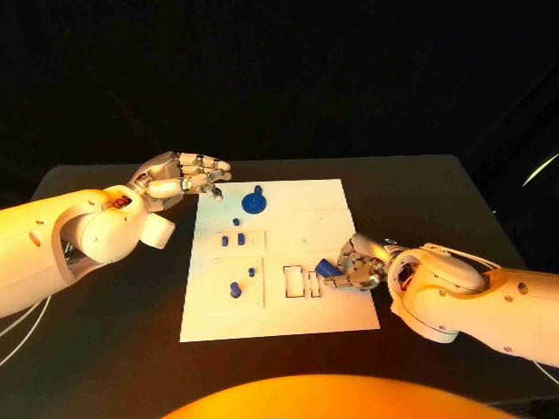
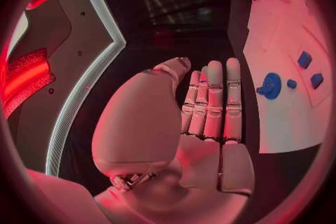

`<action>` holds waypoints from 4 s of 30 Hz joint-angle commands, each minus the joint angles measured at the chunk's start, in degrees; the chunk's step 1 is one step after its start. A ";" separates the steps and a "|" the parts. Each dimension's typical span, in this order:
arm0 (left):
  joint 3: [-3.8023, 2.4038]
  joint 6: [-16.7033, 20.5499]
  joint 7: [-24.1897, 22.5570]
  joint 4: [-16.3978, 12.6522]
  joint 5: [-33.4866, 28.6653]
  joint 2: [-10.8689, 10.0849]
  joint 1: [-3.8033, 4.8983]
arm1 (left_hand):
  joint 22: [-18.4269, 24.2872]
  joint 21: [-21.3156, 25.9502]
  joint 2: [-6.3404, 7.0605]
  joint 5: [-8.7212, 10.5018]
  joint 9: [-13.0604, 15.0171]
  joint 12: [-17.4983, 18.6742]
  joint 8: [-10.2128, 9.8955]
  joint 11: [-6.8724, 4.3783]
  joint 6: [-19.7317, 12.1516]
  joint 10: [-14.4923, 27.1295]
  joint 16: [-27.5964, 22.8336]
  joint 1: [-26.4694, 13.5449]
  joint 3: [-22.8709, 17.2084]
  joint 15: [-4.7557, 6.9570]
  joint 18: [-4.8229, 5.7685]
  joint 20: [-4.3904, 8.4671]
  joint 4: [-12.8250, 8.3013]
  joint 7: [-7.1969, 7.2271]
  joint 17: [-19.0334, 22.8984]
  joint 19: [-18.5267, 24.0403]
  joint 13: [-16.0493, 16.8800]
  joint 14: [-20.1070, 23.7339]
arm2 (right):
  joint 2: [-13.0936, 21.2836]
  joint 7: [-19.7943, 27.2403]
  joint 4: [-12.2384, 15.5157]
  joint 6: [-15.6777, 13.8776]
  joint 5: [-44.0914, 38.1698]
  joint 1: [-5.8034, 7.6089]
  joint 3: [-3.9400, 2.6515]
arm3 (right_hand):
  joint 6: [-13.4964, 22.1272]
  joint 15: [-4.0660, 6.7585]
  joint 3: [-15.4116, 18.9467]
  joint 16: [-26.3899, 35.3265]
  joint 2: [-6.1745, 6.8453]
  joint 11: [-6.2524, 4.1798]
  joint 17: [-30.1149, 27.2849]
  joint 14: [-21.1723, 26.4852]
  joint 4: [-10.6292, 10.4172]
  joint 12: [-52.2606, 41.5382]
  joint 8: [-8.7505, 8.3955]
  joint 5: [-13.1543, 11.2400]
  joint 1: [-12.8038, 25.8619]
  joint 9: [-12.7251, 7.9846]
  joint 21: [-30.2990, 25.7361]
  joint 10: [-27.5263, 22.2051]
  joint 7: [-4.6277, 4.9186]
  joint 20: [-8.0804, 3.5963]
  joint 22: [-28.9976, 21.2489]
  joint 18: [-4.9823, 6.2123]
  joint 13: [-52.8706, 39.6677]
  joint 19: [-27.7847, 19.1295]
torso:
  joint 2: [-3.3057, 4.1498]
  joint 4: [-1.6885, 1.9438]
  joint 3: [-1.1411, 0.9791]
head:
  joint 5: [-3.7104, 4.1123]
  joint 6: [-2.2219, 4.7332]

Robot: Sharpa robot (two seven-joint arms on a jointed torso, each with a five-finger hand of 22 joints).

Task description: Assemble the parts on the task board

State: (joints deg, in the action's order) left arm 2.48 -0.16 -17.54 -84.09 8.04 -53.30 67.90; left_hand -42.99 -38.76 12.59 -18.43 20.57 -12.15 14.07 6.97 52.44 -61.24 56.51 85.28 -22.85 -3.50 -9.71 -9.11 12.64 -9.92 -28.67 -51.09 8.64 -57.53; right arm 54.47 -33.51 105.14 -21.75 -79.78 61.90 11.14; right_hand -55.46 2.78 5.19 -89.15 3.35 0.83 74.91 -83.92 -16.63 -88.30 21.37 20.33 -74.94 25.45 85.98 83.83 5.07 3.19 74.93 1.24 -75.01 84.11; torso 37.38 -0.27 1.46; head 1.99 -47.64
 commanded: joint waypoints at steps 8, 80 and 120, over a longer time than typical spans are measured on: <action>-0.03 -1.10 -0.07 -0.10 -0.38 0.01 0.01 | -0.05 -0.22 -0.32 0.17 -0.08 0.22 -0.22 0.11 0.24 0.01 0.19 -0.29 0.27 0.14 -0.56 -0.08 0.19 -0.32 -0.05 0.51 -0.07 0.35 | 1.98 1.70 3.83 -5.35 3.27 0.86 -0.14 | -1.80 0.78 -2.08 -0.41 -0.95 -0.73 13.68 -5.79 0.26 -0.63 0.42 1.19 -3.46 -0.12 1.20 5.37 -0.66 -0.61 14.37 -0.70 -13.88 5.23 | -0.03 -0.03 -0.03 | -0.08 -0.06; -0.02 -1.07 0.22 -0.25 -0.40 -0.15 0.02 | -0.15 -0.21 -0.53 0.12 -0.08 0.32 -0.25 0.09 0.27 0.02 0.24 -0.34 0.26 0.16 -0.60 -0.12 0.35 -0.29 -0.14 0.61 -0.07 0.39 | -3.98 2.15 3.00 -1.19 10.41 0.88 -0.04 | -1.90 0.98 1.80 -0.11 1.28 -0.93 13.04 -5.65 -0.37 1.05 3.51 -17.32 21.01 0.60 -0.41 4.57 -0.91 -0.85 13.95 -0.39 -12.89 4.74 | 0.02 -0.04 -0.05 | -0.98 -0.36; -0.01 -1.54 0.64 -0.14 -0.41 -0.14 0.02 | -0.45 -0.41 -1.24 0.03 -0.02 0.44 -0.17 0.05 0.52 -0.05 0.22 0.47 -0.27 0.23 -0.65 -0.06 -0.03 -0.25 -0.22 0.67 -0.07 0.51 | -4.60 4.94 3.35 2.01 6.28 1.33 -0.10 | -2.42 1.17 -1.96 -0.14 -2.83 -1.19 13.23 -5.69 2.43 0.99 3.08 -14.67 -4.86 -0.86 -0.02 4.72 -1.19 -0.94 14.05 -0.46 -13.18 4.83 | 0.08 0.03 -0.05 | -1.09 -0.50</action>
State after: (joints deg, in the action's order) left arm 2.50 -0.70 -16.66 -84.11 7.97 -53.49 67.90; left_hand -43.39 -38.99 11.84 -18.43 20.58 -11.94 14.07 6.97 52.64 -61.24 56.51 85.56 -22.85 -3.28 -9.70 -9.11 12.64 -10.12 -28.80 -50.67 8.64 -57.32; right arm 49.96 -28.97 108.56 -20.62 -71.54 63.24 11.05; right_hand -57.46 3.60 3.35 -89.37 0.60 0.02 74.91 -84.13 -14.08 -87.57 24.61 5.86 -79.35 24.63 85.66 83.82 3.97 2.57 74.91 1.26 -75.09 83.89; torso 37.42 -0.27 1.42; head 0.92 -48.10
